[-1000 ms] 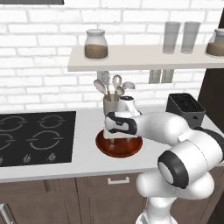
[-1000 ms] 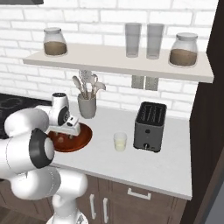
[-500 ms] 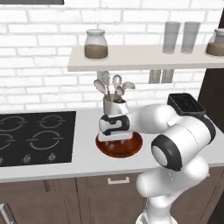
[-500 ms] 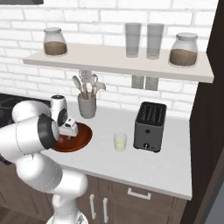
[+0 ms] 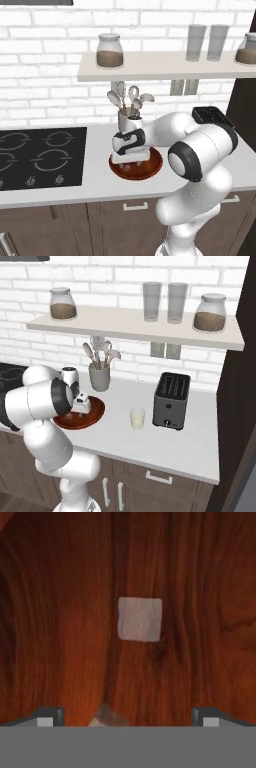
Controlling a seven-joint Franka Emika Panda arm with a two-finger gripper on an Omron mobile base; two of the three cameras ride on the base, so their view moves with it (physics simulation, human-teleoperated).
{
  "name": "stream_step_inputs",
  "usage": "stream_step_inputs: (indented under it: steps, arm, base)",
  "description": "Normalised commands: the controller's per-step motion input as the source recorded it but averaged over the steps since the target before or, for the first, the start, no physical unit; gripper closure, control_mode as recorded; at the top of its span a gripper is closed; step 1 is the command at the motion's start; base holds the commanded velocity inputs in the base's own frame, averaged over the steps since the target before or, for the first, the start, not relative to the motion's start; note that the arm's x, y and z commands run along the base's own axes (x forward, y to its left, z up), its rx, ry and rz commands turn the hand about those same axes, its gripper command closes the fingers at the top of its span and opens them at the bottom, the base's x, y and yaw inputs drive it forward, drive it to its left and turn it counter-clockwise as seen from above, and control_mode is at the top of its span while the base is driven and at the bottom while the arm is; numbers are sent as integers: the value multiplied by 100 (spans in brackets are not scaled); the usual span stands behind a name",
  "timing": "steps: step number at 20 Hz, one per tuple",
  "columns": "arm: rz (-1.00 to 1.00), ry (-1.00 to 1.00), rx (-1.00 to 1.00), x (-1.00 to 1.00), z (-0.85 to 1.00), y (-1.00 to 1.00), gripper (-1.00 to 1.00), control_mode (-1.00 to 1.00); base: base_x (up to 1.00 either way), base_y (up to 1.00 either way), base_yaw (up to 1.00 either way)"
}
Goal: Grab a lemon wedge from the fridge and one ice cube from the ice bowl, and put them in the glass of lemonade.
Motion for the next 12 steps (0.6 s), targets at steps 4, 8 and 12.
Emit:
stream_step_inputs:
  steps: [4,8,12]
  arm:
    - [0,0,0,1,0,-18,-100,-100]
    - [0,0,0,0,0,-25,-100,-100]
    - [2,-2,1,-1,0,-24,-100,-100]
  base:
    - [0,0,0]
    - [0,0,0]
    - [0,0,0]
